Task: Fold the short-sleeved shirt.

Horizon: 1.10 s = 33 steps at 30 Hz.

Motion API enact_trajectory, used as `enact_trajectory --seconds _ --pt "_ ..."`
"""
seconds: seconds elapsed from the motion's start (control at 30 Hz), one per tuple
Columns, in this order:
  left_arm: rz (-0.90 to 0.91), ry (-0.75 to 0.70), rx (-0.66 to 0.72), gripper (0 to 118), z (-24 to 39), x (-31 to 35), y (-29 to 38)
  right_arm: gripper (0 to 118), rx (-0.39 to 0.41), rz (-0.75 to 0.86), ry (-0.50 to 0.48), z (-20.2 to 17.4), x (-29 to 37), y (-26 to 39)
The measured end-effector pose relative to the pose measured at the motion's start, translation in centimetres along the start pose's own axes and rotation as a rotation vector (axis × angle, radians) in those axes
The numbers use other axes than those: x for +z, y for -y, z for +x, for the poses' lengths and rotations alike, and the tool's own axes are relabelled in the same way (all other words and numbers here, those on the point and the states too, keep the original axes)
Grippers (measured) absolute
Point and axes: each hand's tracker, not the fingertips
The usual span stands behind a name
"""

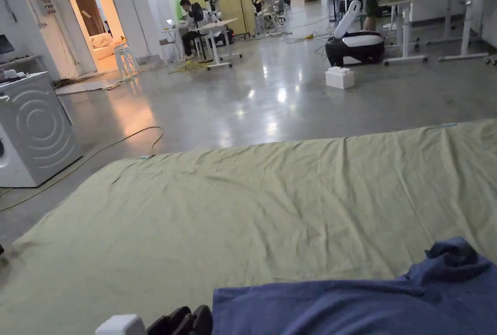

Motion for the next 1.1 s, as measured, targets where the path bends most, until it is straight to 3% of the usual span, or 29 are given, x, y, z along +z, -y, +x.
enact_trajectory --seconds 0.07,0.23,0.33,0.53,0.6,0.67,0.83,0.93,1.07,1.1 --pt "-0.039 -0.063 0.015 46 -1.8 -4.3 -0.2 0 0.004 -0.032 0.023 0.8 -1.0 0.6" --pt "-0.169 -0.132 -0.088 65 -5.8 -16.9 -0.8 0 -0.037 -0.129 0.08 3.1 -2.9 2.4" --pt "-0.34 -0.182 -0.162 67 -7.3 -23.7 0.1 0 -0.056 -0.169 0.118 4.3 -4.1 3.1" --pt "-0.468 -0.201 -0.072 67 -11.2 -32.0 1.5 0 -0.089 -0.21 0.178 5.5 -6.1 4.1" --pt "-0.505 -0.258 -0.055 63 -11.7 -33.5 1.6 0 -0.083 -0.233 0.178 5.6 -6.6 4.3" --pt "-0.512 -0.258 -0.068 50 -11.7 -33.7 1.8 0 -0.062 -0.259 0.173 5.6 -6.9 4.7" --pt "-0.549 -0.286 -0.139 48 -9.7 -33.8 2.0 0 -0.032 -0.297 0.154 5.2 -7.7 5.3" --pt "-0.593 -0.268 -0.241 14 -8.6 -34.5 2.0 0 -0.026 -0.303 0.137 5.2 -8.3 5.5" --pt "-0.638 -0.309 -0.264 10 -6.9 -35.8 2.9 2 -0.031 -0.282 0.088 6.7 -12.2 4.9" --pt "-0.648 -0.31 -0.269 10 -6.8 -36.1 2.9 11 -0.047 -0.28 0.077 7.6 -14.1 4.5"
